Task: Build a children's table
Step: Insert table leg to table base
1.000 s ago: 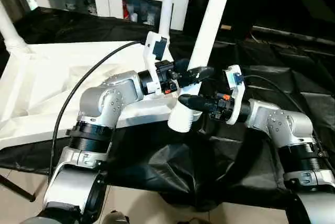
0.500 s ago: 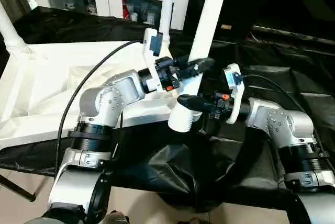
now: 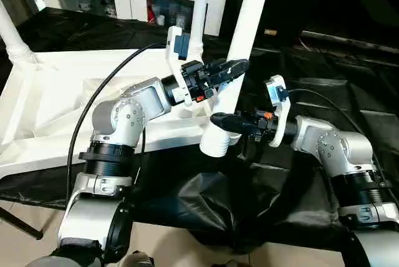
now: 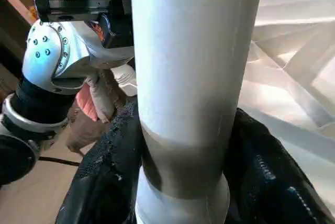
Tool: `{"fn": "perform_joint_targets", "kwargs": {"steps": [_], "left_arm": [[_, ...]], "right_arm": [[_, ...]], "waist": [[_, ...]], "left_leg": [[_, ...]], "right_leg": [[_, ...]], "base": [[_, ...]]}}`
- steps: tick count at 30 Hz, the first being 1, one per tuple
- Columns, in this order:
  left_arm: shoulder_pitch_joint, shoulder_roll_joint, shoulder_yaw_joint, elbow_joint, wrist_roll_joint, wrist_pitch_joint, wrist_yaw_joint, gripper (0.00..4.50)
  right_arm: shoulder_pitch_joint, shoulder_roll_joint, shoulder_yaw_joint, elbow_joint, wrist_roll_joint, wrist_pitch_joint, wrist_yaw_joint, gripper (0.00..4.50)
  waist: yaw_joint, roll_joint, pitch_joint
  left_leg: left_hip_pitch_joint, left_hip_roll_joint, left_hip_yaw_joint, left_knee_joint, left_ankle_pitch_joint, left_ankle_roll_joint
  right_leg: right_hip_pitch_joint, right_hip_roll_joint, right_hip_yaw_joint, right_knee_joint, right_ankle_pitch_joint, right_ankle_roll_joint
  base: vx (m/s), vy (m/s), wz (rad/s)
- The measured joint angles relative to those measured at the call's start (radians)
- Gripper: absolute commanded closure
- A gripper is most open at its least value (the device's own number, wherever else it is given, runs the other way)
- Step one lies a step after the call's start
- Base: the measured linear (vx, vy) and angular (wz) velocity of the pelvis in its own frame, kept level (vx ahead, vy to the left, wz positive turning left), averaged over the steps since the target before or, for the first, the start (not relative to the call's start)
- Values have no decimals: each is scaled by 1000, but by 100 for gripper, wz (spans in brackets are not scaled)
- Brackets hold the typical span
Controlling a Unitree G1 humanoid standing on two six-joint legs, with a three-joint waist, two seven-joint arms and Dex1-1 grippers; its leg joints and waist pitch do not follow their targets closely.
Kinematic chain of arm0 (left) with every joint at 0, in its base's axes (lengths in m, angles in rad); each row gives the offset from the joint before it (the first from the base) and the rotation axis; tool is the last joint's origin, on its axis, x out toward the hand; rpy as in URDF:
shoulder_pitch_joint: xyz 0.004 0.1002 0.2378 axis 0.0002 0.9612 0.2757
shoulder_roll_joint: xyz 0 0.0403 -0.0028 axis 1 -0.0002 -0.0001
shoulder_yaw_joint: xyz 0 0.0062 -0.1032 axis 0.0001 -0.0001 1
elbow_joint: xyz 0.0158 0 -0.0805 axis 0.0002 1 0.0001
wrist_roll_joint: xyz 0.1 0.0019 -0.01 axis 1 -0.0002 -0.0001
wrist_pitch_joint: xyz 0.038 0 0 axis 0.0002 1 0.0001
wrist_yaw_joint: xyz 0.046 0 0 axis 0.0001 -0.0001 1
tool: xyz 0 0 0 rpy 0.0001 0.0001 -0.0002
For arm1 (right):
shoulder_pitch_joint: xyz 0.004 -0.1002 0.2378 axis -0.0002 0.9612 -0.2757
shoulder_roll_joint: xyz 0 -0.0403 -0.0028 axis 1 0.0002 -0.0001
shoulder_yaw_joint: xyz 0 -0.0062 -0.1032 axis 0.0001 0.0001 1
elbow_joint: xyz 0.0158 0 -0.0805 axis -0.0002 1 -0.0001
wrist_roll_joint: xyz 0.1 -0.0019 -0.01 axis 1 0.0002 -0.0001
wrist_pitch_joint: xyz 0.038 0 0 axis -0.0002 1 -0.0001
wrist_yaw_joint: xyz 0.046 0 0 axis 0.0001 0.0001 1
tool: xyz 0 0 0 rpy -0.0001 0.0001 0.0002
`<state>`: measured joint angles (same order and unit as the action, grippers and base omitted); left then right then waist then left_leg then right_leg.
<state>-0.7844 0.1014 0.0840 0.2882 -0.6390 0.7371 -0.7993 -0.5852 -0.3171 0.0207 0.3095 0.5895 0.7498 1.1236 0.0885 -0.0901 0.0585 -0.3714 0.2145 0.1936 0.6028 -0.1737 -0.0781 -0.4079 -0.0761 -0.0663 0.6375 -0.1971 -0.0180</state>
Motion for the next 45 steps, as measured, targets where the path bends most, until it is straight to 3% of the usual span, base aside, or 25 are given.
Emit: {"fn": "perform_joint_targets", "kwargs": {"steps": [2, 3, 6, 10, 21, 30, 45], "left_arm": [[0, 0, 7, 0, 0, -4, 0, 264], [0, 0, 9, 0, 0, -4, 0, 264], [0, 0, 18, 0, 0, -4, 1, 264], [1, 10, 18, 0, 0, -4, -2, 265], [2, 21, 16, -9, -4, 15, -34, 265], [3, 6, -4, -12, -23, 24, -59, 265], [8, 13, -4, -28, -26, 24, -67, 265]], "right_arm": [[0, 5, 1, 2, -10, -18, -5, 261], [-1, 8, 0, 3, -11, -19, -7, 226], [-4, 21, -5, 7, -10, -21, -17, 189], [-11, 22, 7, 7, -26, -54, -28, 166], [-16, 29, 8, 10, -26, -49, -7, 163], [-16, 16, 34, 8, -5, 10, 42, 163], [-18, 20, 33, 8, 2, 15, 38, 163]], "waist": [[0, 0, 0], [0, 0, 0], [-1, 0, 0], [-1, 0, 0], [0, 0, 0], [0, 0, 0], [-1, 0, 0]], "left_leg": [[0, 0, 0, 0, 0, 0], [0, 0, 0, 0, 0, 0], [0, 0, 0, 0, 0, 0], [0, 0, 0, 0, 0, 0], [0, 0, 0, 0, 0, 0], [0, 0, 0, 0, 0, 0], [0, 0, 0, 0, 0, 0]], "right_leg": [[0, 0, 0, 0, 0, 0], [0, 0, 0, 0, 0, 0], [0, 0, 0, 0, 0, 0], [0, 0, 0, 0, 0, 0], [0, 0, 0, 0, 0, 0], [0, 0, 0, 0, 0, 0], [0, 0, 0, -1, 0, 0]], "base": [[0, 0, 0], [0, 0, 0], [0, 0, 0], [0, 0, 0], [0, 0, 0], [0, 0, 0], [0, 0, 0]]}}
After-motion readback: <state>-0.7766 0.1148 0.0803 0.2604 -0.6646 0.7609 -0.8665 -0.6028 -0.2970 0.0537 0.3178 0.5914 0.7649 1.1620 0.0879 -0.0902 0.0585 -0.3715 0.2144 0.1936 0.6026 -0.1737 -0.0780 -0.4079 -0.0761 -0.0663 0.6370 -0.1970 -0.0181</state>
